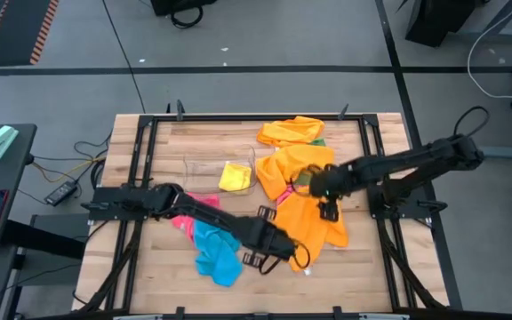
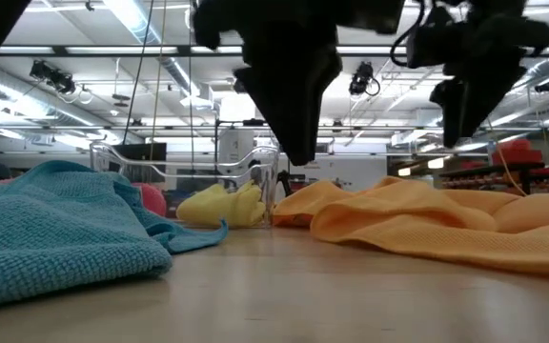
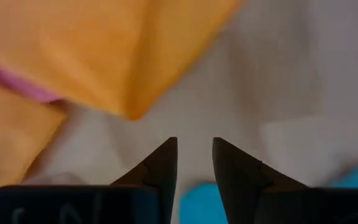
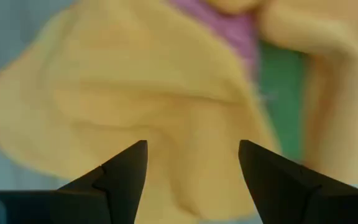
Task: Fold microfiber towels
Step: Fold the bottom orange microfiber cloth
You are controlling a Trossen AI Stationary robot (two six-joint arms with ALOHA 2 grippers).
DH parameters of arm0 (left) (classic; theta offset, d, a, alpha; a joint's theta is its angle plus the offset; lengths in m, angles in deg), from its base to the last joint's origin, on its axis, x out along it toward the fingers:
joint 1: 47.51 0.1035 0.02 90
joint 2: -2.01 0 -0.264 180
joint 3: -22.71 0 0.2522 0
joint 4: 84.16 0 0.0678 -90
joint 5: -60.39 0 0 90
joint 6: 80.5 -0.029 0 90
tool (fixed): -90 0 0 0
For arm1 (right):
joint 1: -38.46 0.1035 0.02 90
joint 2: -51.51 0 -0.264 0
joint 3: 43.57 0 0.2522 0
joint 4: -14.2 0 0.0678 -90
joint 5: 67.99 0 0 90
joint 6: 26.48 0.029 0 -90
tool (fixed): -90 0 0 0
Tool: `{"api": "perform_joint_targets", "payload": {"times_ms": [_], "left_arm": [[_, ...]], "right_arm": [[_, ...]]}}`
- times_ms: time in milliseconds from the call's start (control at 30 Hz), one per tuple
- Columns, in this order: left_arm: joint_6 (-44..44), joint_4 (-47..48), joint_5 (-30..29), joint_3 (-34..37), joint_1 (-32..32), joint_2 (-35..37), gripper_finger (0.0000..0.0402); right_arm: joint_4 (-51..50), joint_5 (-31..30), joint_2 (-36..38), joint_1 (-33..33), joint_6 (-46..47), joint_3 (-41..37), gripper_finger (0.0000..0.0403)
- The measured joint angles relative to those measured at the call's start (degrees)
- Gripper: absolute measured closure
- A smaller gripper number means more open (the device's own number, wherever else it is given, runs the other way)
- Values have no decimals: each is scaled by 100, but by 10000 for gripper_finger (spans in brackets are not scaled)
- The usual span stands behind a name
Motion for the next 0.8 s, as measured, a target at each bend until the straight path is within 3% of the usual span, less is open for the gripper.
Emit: {"api": "perform_joint_targets", "payload": {"times_ms": [200,333,500,633,800], "left_arm": [[-75,19,91,0,-291,0,302],[-73,26,96,0,-440,0,310],[-68,153,101,0,-486,0,319],[-6,230,96,0,-438,0,324],[24,256,96,0,-401,0,322]], "right_arm": [[1760,31,-4,1234,770,-804,150],[3021,-588,-75,1921,1778,-1488,150],[3821,-1291,-715,2681,2174,-1806,150],[3888,-1988,-1486,2913,2154,-1534,151],[3899,-2074,-2346,2722,2076,-1161,151]]}}
